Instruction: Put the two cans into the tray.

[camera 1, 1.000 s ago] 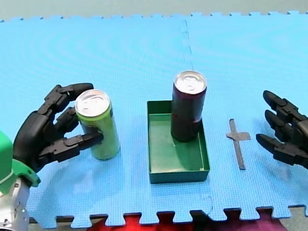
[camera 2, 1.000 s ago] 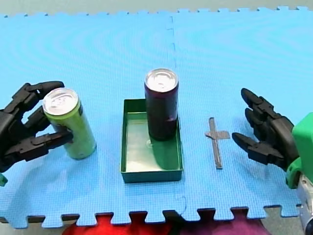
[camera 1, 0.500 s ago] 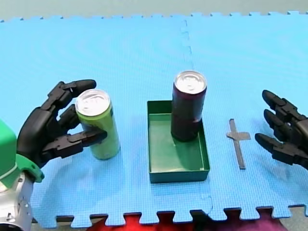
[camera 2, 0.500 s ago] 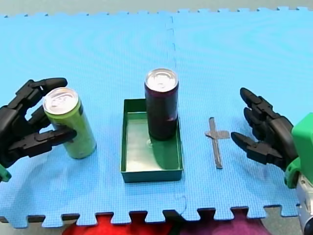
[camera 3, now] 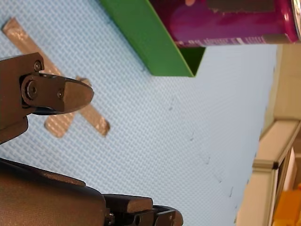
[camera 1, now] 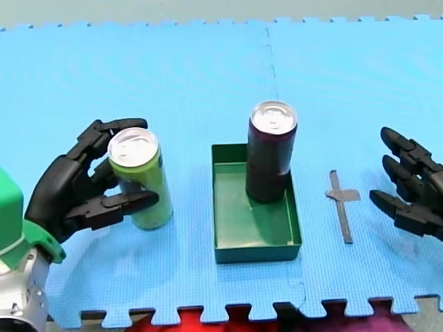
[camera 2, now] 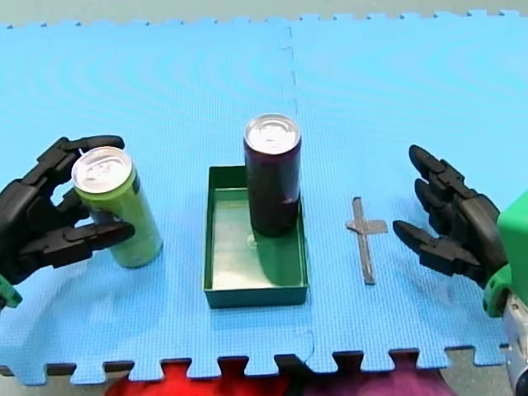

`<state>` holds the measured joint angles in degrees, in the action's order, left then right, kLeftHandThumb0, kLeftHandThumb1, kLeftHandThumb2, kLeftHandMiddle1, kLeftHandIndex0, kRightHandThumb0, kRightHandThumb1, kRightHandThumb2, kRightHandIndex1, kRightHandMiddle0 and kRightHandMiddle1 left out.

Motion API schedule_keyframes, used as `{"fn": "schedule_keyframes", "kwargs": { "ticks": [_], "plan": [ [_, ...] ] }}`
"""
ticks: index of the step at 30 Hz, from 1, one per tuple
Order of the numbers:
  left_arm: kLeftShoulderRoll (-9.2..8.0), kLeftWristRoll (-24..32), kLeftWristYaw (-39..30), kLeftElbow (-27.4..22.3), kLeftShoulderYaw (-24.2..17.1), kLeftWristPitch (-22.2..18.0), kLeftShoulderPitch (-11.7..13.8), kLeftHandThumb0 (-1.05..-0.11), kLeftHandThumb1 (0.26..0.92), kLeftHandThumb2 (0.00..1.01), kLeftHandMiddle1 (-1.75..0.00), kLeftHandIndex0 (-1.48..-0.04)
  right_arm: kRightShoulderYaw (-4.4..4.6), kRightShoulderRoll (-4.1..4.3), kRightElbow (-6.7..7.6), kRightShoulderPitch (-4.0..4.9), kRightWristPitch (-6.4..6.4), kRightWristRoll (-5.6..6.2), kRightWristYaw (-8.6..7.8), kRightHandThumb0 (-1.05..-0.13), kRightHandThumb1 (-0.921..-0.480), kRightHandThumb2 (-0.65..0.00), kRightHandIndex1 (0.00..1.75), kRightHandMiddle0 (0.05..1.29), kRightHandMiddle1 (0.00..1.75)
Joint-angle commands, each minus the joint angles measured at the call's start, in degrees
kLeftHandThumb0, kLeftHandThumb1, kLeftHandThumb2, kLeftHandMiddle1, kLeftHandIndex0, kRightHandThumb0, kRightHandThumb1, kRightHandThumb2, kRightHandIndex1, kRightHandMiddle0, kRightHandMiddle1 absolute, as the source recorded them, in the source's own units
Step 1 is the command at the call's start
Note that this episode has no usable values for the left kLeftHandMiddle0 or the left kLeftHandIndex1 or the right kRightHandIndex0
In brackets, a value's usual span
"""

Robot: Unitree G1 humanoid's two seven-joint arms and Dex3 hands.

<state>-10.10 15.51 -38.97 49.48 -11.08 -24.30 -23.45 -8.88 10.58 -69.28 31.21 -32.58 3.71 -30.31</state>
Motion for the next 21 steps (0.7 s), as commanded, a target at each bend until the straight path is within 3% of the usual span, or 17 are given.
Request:
{"fn": "schedule_keyframes", "kwargs": {
  "ticks": [1,21],
  "plan": [
    [-0.47,-0.46,0.26,0.13,0.17,-0.04,-0.19,-1.048,0.725,0.0,-0.01,-0.09,-0.13,0.36,0.14,-0.17,-0.37,0.21,0.0,-1.048,-0.921,-0.34,0.0,0.09,0.0],
    [-0.24,-2.39,1.1,1.85,0.95,-3.1,-0.54,-1.048,0.746,0.01,-0.01,-0.1,-0.48,0.39,0.48,-0.44,-0.21,0.89,-0.64,-1.048,-0.921,-0.337,0.0,0.09,0.0]
  ]
}}
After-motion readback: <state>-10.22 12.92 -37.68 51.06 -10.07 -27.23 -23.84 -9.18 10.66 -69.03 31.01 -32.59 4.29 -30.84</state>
